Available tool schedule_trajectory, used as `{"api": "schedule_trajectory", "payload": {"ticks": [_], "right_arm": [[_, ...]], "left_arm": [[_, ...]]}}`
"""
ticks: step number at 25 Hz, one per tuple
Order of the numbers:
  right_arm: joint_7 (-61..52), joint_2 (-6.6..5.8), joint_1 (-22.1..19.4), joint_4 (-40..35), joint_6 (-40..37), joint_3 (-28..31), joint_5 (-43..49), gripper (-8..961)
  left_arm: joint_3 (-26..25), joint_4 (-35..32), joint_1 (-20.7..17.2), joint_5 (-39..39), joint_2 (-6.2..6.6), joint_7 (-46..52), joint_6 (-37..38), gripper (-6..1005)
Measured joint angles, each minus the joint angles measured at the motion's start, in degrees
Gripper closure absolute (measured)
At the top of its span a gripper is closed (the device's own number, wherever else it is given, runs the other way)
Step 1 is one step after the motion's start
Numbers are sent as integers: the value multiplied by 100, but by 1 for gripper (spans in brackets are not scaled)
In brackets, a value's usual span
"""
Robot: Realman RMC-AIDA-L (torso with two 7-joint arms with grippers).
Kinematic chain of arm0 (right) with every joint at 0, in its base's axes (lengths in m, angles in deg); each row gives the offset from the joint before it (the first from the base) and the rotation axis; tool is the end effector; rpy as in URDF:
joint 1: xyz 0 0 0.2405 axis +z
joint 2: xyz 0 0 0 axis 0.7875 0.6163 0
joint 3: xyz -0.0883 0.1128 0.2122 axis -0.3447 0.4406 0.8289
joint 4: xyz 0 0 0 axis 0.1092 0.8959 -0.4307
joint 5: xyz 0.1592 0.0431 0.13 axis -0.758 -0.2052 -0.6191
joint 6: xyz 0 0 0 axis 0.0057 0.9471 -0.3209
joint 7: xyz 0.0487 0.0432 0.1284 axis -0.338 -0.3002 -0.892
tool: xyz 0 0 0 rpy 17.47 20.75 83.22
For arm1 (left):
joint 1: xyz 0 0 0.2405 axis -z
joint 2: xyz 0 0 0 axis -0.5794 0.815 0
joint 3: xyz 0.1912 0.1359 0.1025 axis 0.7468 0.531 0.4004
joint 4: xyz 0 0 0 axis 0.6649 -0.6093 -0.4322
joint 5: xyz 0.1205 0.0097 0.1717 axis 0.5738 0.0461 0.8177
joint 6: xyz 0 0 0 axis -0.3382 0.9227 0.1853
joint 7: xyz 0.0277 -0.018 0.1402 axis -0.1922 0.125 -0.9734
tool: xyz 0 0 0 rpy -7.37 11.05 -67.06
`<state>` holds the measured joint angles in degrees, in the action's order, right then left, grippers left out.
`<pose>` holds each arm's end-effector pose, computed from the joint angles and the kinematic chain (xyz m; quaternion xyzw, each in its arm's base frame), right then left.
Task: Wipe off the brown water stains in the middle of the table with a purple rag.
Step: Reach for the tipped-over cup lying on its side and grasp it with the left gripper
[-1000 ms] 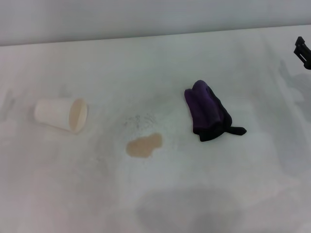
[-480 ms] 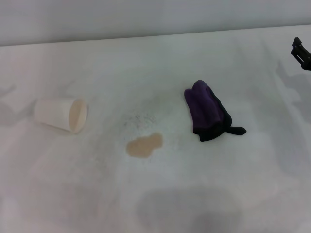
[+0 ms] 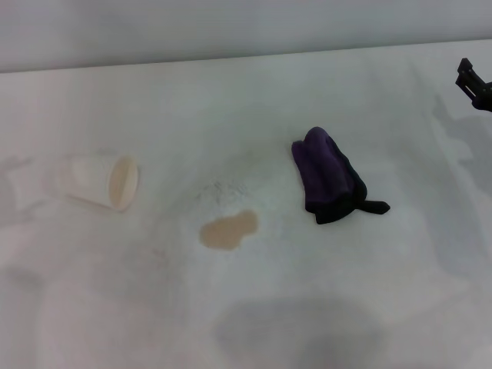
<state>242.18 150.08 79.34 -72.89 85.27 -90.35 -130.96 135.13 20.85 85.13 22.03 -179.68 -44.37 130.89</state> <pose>0.3867 0.3428 0.0312 -0.6583 0.3294 0.2373 0.6339 -0.2986 0.3454 0.1322 -0.9651 0.0064 -0.0008 0.2619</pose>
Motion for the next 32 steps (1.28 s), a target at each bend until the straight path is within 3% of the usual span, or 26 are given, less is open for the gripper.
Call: {"api": "schedule_trajectory", "payload": {"ticks": [3, 5, 8, 13, 19, 32], "right_arm": [[-1, 3, 2, 1, -2, 0, 0, 96], [-2, 3, 19, 12, -2, 18, -4, 96], [-2, 3, 62, 61, -7, 35, -13, 96], [-2, 4, 125, 125, -22, 53, -23, 96], [-53, 2, 88, 133, 4, 54, -40, 96], [-72, -6, 140, 111, -26, 63, -44, 96]], "left_arm": [[1, 362, 301, 416, -185, -186, 7, 142], [4, 819, 672, 860, -436, -460, -9, 143], [3, 992, 845, 1002, -537, -639, -28, 143], [3, 734, 1126, 1517, -553, -766, -132, 142], [3, 108, 1293, 1993, -564, -828, -787, 141], [-6, -1043, 1368, 2132, -547, -1070, -1949, 141]]}}
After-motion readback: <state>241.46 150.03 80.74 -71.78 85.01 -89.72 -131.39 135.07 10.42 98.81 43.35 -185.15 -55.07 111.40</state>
